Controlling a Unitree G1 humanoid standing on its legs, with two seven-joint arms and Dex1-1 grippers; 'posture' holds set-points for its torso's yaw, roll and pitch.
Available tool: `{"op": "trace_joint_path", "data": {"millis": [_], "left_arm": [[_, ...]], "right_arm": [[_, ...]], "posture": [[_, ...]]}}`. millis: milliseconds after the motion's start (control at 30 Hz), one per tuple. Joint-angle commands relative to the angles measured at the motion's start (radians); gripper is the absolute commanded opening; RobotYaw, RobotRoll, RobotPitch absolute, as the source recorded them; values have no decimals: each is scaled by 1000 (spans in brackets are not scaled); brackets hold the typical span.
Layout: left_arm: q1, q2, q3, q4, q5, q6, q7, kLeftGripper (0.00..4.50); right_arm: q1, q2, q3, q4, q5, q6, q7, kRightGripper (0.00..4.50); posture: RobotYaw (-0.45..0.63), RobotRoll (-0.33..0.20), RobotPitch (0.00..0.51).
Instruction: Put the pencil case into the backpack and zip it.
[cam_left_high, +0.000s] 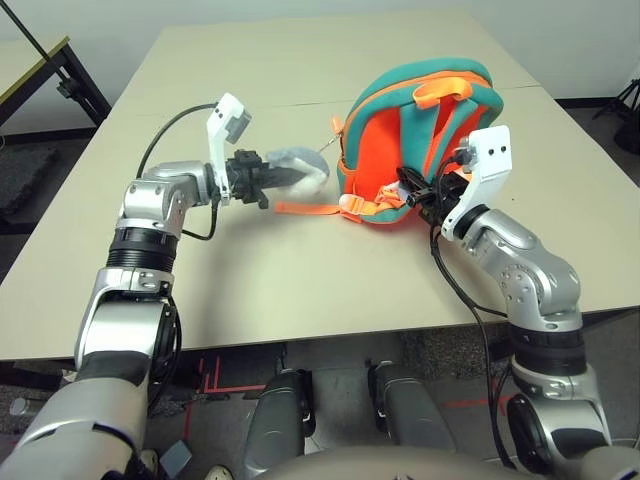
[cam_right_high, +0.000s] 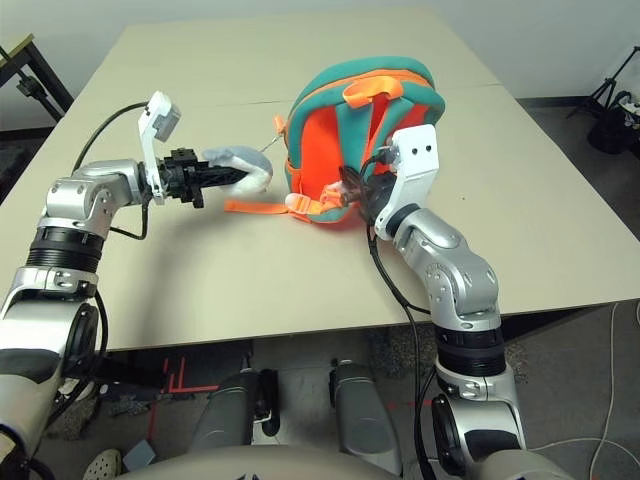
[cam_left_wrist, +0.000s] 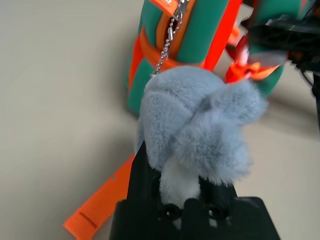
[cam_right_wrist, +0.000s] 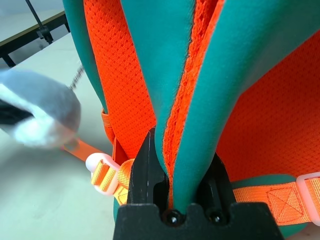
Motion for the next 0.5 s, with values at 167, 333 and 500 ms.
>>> {"op": "trace_joint_path", "data": {"millis": [167, 333, 500], "left_arm": [[21, -70, -95, 244, 129, -121, 12, 307], [-15, -111, -58, 299, 116, -165, 30, 305], [-48, -115, -10, 293, 95, -170, 55, 305]], "right_arm": [[9, -5, 16, 20, 1, 26, 10, 205], [10, -7, 15, 11, 2, 31, 7, 205], [15, -11, 14, 2, 3, 36, 8, 205]], "posture": [[-140, 0, 114], [-149, 0, 114], [-152, 0, 116]]}}
